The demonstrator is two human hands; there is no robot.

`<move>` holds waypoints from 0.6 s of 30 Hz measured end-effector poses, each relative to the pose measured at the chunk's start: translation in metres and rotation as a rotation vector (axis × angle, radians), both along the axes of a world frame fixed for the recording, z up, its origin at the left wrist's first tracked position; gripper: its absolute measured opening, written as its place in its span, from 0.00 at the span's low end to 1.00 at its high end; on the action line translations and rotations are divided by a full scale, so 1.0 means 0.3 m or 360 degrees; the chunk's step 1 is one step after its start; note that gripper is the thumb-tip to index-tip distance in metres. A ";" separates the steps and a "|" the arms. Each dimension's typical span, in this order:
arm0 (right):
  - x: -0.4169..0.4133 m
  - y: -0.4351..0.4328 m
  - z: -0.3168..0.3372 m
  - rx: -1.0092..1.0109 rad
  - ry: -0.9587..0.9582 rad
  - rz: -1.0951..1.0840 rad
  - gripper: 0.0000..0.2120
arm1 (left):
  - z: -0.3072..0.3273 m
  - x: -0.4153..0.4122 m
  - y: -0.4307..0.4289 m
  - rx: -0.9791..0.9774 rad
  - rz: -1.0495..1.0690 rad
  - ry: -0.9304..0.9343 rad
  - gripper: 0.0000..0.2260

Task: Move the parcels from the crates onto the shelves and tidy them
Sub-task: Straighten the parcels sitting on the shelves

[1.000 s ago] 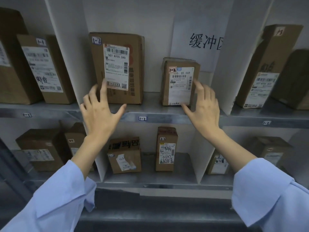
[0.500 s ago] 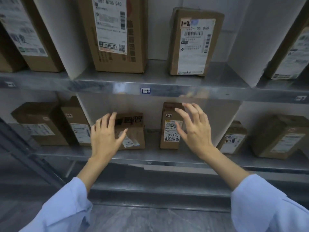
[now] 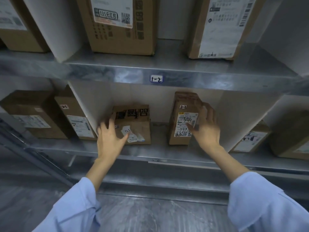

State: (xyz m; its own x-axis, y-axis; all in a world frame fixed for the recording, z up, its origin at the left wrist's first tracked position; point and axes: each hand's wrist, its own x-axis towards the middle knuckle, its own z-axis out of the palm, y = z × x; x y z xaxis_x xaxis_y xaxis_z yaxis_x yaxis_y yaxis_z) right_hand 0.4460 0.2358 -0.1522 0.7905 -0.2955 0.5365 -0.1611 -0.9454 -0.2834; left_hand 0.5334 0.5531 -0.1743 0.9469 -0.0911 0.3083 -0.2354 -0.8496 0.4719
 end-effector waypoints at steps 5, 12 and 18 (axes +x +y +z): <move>0.018 -0.014 -0.016 0.0203 -0.0010 0.0010 0.46 | -0.033 0.008 -0.016 -0.0213 -0.0062 -0.0011 0.38; 0.024 -0.031 -0.031 0.0230 0.0034 -0.0035 0.45 | -0.057 0.050 -0.063 -0.0317 -0.0160 -0.0048 0.39; 0.008 -0.027 -0.040 0.0178 0.0028 -0.0002 0.46 | -0.063 0.073 -0.091 -0.0276 -0.0241 -0.0022 0.39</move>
